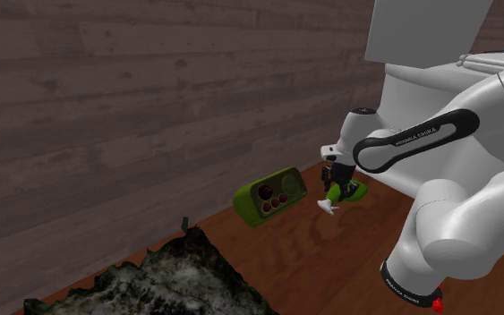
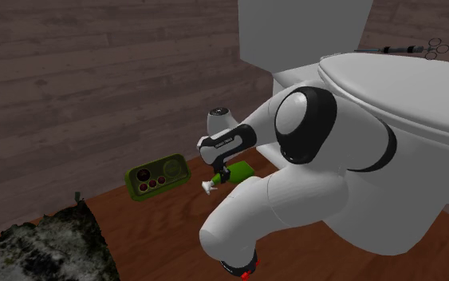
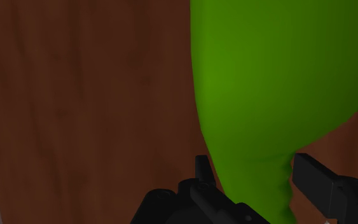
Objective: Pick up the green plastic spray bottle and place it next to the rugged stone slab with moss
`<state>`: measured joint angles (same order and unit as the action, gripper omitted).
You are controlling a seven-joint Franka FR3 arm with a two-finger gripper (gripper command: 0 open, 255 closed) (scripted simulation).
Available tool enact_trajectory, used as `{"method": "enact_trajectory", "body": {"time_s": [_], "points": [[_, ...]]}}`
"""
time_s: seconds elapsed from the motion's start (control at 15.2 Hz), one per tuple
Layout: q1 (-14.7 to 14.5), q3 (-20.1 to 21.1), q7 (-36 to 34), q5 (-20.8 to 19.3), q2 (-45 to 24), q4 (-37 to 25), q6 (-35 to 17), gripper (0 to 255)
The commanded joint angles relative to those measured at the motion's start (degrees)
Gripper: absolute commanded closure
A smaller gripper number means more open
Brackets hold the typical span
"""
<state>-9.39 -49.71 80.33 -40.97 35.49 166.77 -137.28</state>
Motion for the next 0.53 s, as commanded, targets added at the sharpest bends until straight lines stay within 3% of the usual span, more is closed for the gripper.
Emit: {"method": "enact_trajectory", "body": {"time_s": [0.0, 0.46], "points": [[0.3, 1.0, 0.1, 0.6, 1.6, -0.4, 2.0, 255], [1.3, 5.2, 0.8, 3.3, 7.9, -2.5, 10.4, 255]]}}
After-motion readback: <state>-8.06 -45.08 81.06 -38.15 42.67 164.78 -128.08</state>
